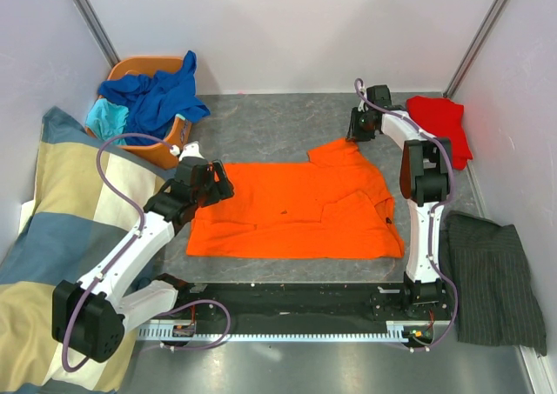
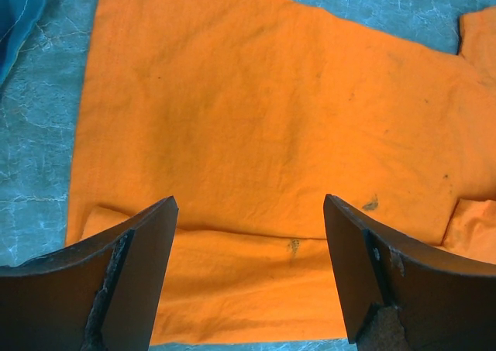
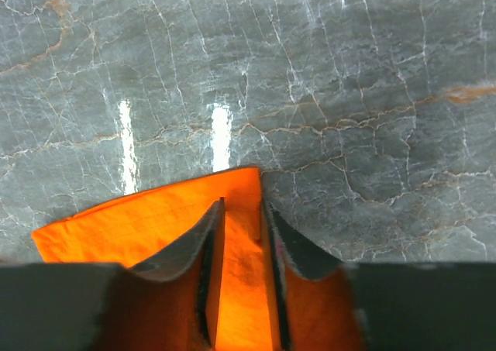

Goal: Fold and stack the t-shirts
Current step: Grap the side of the flattened tshirt furthest away from the robot with both arms

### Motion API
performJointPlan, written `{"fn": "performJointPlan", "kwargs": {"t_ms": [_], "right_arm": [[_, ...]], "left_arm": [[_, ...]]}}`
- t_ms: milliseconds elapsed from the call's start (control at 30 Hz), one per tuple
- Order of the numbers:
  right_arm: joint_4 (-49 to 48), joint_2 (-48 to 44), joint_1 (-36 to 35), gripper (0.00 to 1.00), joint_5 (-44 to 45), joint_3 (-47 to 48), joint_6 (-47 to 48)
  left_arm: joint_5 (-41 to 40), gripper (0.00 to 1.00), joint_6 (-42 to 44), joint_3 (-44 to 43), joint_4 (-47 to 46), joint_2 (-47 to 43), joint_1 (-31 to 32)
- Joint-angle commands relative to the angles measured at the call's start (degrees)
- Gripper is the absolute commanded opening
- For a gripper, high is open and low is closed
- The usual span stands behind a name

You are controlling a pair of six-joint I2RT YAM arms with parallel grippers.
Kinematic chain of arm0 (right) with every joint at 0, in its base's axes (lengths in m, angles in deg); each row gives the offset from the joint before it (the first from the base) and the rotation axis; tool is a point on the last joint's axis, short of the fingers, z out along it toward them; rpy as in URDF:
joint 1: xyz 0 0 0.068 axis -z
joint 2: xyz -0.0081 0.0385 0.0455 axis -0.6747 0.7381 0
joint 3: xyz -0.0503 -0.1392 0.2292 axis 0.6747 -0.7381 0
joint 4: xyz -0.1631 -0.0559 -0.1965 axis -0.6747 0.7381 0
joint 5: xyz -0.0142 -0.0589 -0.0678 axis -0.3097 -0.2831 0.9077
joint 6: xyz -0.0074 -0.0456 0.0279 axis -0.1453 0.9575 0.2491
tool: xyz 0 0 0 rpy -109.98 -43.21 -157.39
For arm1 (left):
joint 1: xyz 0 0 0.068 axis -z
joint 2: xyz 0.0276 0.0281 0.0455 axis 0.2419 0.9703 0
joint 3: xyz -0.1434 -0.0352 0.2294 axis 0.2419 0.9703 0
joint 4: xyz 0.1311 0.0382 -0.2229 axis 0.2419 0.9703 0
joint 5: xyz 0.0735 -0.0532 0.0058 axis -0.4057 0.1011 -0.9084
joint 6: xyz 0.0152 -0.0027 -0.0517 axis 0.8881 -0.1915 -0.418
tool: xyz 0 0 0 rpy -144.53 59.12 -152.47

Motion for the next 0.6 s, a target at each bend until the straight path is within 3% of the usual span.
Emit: {"fn": "performJointPlan", "kwargs": {"t_ms": [0, 167, 400, 567], "right_arm": [[2.6, 3.9, -0.8, 0.25, -2.2, 0.4, 0.3], [2.9, 3.6, -0.8, 0.00, -2.8, 0.0, 0.3], [2.1, 2.2, -0.8, 0.00, -2.5, -0.7, -0.4], [2.1, 2.2, -0.9, 0.00, -2.7, -0.8, -0.4]], "left_arm": [[0.1, 0.84, 1.5, 0.2, -2.1, -1.1, -0.7], [0.1, 0.84, 1.7, 0.0, -2.3, -0.8, -1.4], [0.4, 0.85, 7.0, -7.2, -2.6, 7.1, -7.4], [-1.1, 0.85, 9.7, -18.8, -1.9, 21.7, -11.3]]}}
